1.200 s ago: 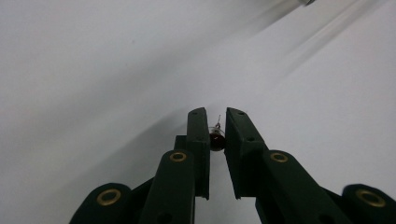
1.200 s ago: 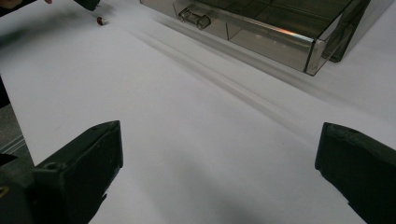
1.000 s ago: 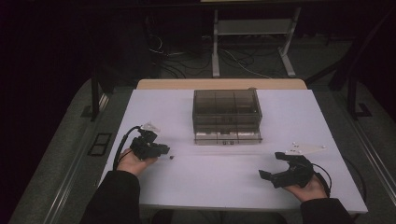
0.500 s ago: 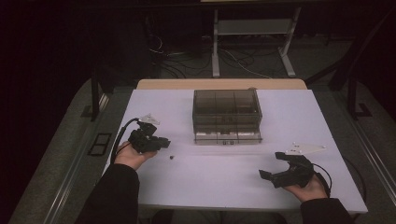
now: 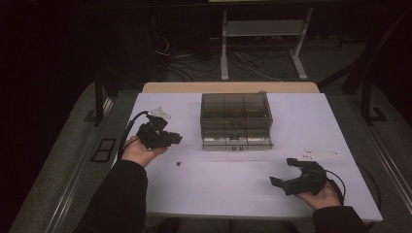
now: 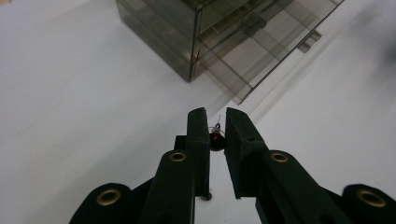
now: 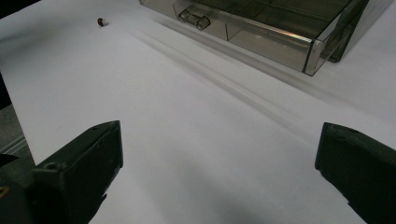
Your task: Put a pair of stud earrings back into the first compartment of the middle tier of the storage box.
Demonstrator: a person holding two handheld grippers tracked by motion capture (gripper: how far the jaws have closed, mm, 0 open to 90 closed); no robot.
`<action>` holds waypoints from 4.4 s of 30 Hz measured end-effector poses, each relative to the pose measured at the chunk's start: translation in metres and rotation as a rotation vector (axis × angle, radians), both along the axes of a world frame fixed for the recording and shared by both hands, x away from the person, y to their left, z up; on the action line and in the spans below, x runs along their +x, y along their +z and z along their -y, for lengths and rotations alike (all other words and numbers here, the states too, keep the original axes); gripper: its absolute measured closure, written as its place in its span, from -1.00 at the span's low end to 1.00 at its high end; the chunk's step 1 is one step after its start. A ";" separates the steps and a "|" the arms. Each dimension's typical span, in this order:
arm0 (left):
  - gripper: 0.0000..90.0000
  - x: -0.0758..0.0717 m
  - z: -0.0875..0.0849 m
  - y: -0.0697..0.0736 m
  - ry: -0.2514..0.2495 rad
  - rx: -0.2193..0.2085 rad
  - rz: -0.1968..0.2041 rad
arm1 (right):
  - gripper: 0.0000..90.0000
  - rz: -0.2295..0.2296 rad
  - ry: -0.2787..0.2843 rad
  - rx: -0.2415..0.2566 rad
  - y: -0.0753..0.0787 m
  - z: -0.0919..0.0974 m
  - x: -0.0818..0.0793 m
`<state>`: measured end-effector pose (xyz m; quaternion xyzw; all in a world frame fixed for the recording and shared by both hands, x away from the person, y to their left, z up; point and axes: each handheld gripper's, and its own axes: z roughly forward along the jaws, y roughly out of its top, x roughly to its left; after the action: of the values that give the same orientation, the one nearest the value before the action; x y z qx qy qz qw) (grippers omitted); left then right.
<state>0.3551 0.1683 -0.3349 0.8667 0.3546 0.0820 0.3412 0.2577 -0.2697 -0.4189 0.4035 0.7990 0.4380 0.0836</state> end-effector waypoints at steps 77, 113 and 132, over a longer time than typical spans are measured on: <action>0.75 0.051 0.112 -0.046 -0.169 0.077 -0.050 | -0.99 0.005 0.013 -0.008 -0.001 0.002 0.001; -0.30 0.037 0.049 -0.021 -0.091 -0.134 -0.057 | -0.99 0.002 0.011 0.001 -0.001 0.002 0.002; -1.00 0.017 0.006 -0.031 0.027 -0.201 -0.020 | -0.99 0.002 0.012 0.004 -0.001 0.002 0.001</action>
<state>0.3721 0.1626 -0.3662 0.8239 0.3760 0.0421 0.4219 0.2591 -0.2716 -0.4202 0.3986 0.8003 0.4405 0.0811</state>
